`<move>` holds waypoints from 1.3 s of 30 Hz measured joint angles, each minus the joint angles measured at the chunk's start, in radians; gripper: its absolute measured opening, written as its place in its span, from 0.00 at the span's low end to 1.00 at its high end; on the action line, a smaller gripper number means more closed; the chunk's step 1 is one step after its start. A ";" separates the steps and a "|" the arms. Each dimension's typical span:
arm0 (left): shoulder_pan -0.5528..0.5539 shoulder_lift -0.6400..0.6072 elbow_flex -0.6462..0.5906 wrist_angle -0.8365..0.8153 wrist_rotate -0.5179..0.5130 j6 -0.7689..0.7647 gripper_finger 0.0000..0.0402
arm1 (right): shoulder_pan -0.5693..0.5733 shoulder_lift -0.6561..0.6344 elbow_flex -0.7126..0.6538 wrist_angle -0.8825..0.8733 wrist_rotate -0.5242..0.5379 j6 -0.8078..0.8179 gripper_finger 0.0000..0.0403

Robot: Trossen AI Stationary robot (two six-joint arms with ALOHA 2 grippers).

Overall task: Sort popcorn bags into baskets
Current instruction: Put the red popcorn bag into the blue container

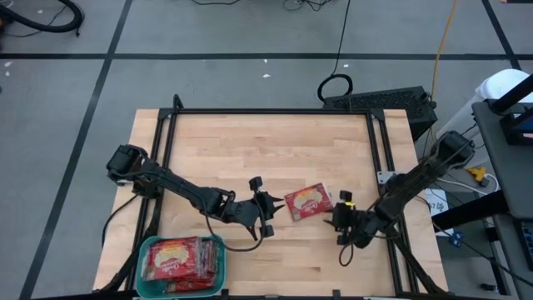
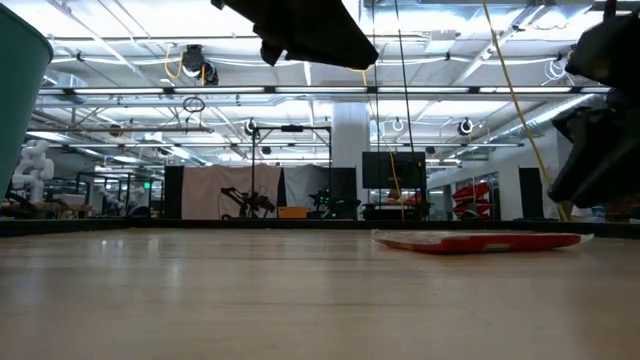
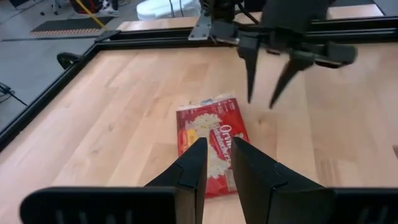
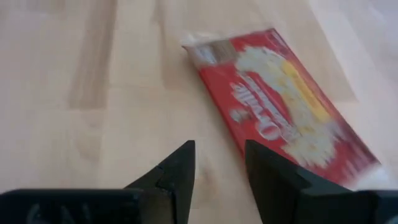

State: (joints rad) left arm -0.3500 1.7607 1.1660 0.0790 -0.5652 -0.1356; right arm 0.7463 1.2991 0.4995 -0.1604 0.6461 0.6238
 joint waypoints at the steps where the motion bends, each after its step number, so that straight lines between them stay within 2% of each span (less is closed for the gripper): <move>1: 0.000 0.000 0.000 -0.001 0.000 -0.001 0.19 | 0.002 -0.012 0.000 -0.045 0.005 0.024 0.33; 6: 0.010 0.000 0.000 -0.001 0.000 -0.006 0.19 | -0.022 -0.021 -0.001 -0.242 -0.004 0.158 0.34; 10: 0.010 0.000 0.000 -0.001 -0.001 -0.008 0.19 | -0.074 -0.021 -0.005 -0.301 -0.081 0.251 0.35; 14: 0.009 0.000 0.000 -0.001 -0.001 -0.003 0.19 | -0.121 -0.021 -0.034 -0.229 -0.189 0.227 0.35; 20: 0.006 0.000 0.000 -0.002 -0.001 -0.004 0.19 | -0.145 -0.021 -0.078 -0.014 -0.258 0.200 0.32; 27: -0.020 0.000 0.000 -0.039 -0.001 -0.009 0.19 | -0.133 -0.021 -0.022 -0.020 -0.349 0.207 0.31; 30: -0.026 0.000 0.000 -0.056 -0.001 -0.010 0.19 | -0.120 -0.021 -0.011 -0.027 -0.318 0.196 0.31; 34: -0.026 0.000 0.000 -0.058 -0.001 -0.032 0.19 | -0.085 -0.021 -0.011 -0.065 -0.224 0.145 0.32; 39: -0.027 0.000 0.000 -0.061 -0.001 -0.051 0.19 | -0.026 -0.020 -0.011 -0.014 -0.125 0.055 0.42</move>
State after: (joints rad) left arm -0.3767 1.7607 1.1660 0.0176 -0.5663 -0.1865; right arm 0.7205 1.2793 0.4885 -0.1748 0.5209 0.6786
